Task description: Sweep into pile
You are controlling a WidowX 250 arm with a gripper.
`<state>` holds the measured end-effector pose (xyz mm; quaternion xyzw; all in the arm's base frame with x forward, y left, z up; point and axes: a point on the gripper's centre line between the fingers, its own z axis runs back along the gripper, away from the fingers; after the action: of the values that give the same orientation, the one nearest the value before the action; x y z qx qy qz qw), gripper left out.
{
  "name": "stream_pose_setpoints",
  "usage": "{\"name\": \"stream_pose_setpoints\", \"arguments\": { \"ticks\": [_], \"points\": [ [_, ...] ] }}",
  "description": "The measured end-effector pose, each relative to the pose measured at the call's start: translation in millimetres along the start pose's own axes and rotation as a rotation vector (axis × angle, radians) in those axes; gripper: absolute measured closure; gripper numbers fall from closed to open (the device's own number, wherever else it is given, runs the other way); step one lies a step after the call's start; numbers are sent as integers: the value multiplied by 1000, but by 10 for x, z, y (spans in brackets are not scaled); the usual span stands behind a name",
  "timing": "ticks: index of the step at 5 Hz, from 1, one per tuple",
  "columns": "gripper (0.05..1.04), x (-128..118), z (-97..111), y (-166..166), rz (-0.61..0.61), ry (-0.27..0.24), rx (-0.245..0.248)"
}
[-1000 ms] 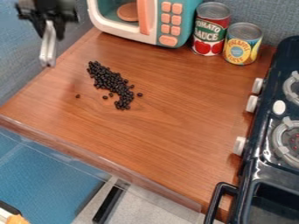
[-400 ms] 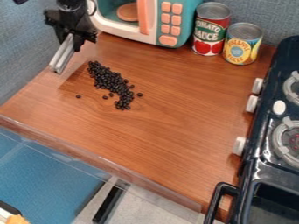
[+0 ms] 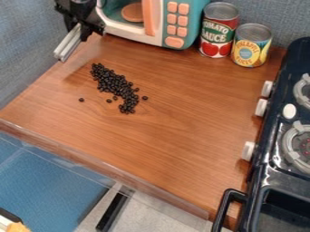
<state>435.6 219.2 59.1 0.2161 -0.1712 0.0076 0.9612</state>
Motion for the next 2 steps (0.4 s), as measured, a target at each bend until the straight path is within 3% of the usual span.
{"name": "stream_pose_setpoints", "arguments": {
  "ticks": [1, 2],
  "points": [
    [699, 12, -115, -40, -63, 10, -12],
    [699, -61, -167, -68, -120, 35, -54]
  ]
}}
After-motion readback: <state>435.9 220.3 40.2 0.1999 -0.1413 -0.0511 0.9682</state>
